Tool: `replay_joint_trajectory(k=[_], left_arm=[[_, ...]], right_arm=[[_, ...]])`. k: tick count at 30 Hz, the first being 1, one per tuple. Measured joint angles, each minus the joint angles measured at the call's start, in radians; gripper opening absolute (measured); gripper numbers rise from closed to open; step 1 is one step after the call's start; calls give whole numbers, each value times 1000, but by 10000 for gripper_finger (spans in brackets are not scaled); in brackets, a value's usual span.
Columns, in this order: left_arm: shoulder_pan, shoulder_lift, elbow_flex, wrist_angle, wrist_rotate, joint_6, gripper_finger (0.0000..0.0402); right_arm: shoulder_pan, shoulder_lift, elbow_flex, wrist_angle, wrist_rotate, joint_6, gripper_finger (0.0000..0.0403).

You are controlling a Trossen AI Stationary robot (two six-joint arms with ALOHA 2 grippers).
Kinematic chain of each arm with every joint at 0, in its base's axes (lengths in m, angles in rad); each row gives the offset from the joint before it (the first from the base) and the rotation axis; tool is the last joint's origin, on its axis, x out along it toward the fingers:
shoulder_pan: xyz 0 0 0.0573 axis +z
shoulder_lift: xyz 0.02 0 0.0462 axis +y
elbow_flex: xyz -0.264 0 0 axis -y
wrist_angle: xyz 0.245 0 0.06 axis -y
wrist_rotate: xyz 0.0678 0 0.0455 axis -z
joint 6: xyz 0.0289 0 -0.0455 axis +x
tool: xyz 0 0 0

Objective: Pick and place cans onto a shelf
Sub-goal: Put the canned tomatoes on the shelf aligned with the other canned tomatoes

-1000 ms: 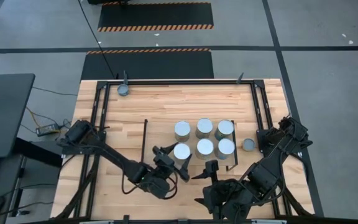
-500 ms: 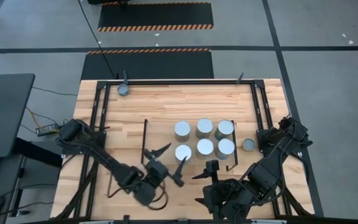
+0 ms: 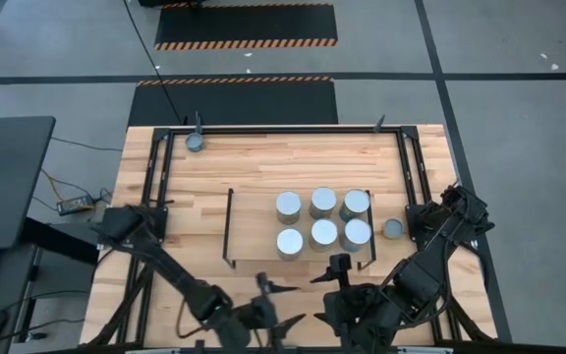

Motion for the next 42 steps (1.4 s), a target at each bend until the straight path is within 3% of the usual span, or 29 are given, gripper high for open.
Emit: replay_joint_trajectory(k=[4,13,20,26,42], left_arm=[[54,27,-1,33,82,23,288],[116,28,-1,11,48,35,275],[71,-53,1,-161,75,20,274],[70,-120,1,-350,37,-68,274],[143,-123,0,-386,17,-70,274]], right_arm=[[0,0,0,2,0,0,343],[0,0,0,2,-14,0,343],[1,0,0,-4,-48,14,343],[2,0,0,-22,-47,45,343],[19,0,0,-42,-70,90,343]])
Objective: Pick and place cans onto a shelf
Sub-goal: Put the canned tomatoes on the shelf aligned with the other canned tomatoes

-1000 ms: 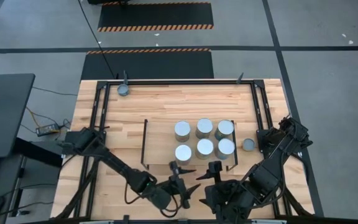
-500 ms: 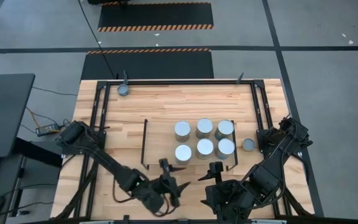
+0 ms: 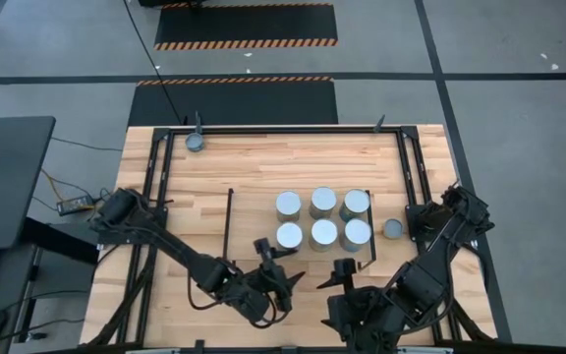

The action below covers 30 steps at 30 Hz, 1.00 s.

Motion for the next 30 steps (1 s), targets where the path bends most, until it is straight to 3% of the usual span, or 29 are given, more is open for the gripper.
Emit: replay_joint_trajectory(k=[8,16,22,30], left_arm=[[-27,-49,0,-15,-13,10,274],[-170,-213,-1,-73,-17,103,274],[-243,-260,1,-62,0,67,274],[-152,-75,-2,2,10,-54,274]], right_arm=[[24,0,0,-130,-67,101,343],[60,-45,0,-406,-200,359,343],[85,-131,0,-470,-95,436,343],[54,-226,-69,-464,-6,401,343]])
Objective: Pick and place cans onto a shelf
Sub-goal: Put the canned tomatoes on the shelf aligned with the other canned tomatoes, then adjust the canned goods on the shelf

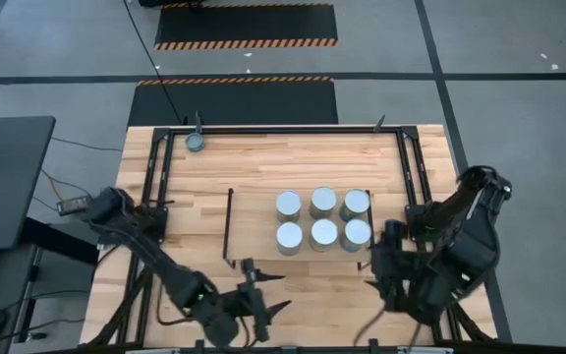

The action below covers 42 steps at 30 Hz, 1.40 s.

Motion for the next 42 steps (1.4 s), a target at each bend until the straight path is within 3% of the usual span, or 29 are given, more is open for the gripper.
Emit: replay_joint_trajectory(k=[6,12,20,24,28,34,42], left_arm=[[91,100,2,131,17,-7,274],[147,116,2,103,15,-7,274],[155,114,2,81,-22,26,274],[142,114,16,82,-23,40,274],[113,112,35,67,-104,106,274],[77,80,34,31,-192,128,274],[53,54,35,51,-188,150,274]], right_arm=[[-95,-43,-73,19,15,-105,343],[-192,-109,-202,216,-63,-310,343],[-225,-230,-363,340,-102,-333,343],[-198,-265,-402,348,-110,-286,343],[-178,-285,-454,332,-281,-159,343],[-85,-301,-533,284,-436,100,343],[-4,-316,-546,298,-294,157,339]])
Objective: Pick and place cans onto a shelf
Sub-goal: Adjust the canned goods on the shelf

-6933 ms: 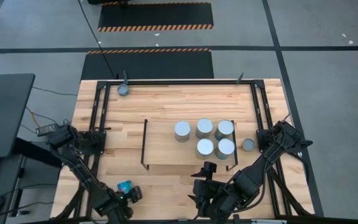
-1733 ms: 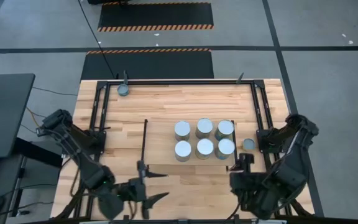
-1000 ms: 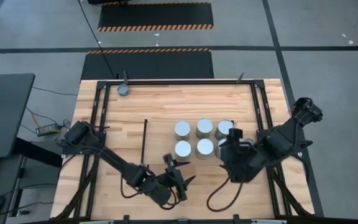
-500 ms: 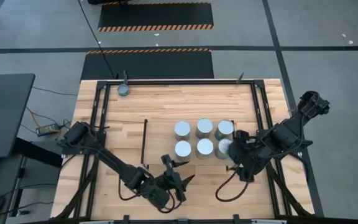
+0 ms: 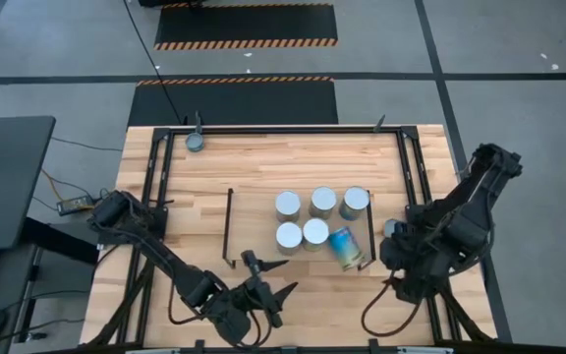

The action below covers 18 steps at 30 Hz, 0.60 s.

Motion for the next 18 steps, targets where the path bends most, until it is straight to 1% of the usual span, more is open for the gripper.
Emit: replay_joint_trajectory(k=[5,6,9,10,13,15,18], left_arm=[[4,0,0,0,5,-26,274],[4,0,0,-2,33,-32,274],[3,8,0,-12,182,-52,274],[2,10,-1,-19,213,-62,274],[2,10,-2,-37,261,-108,274],[-3,10,-2,-38,292,-102,274],[-8,10,-2,-45,342,-107,274]], right_arm=[[-5,0,7,2,19,-18,334],[-5,0,7,2,29,-19,333],[1,8,7,10,79,-38,330],[6,9,7,16,88,-43,329],[12,14,7,31,125,-64,327],[16,21,7,64,162,-107,327],[27,47,7,166,267,-269,326]])
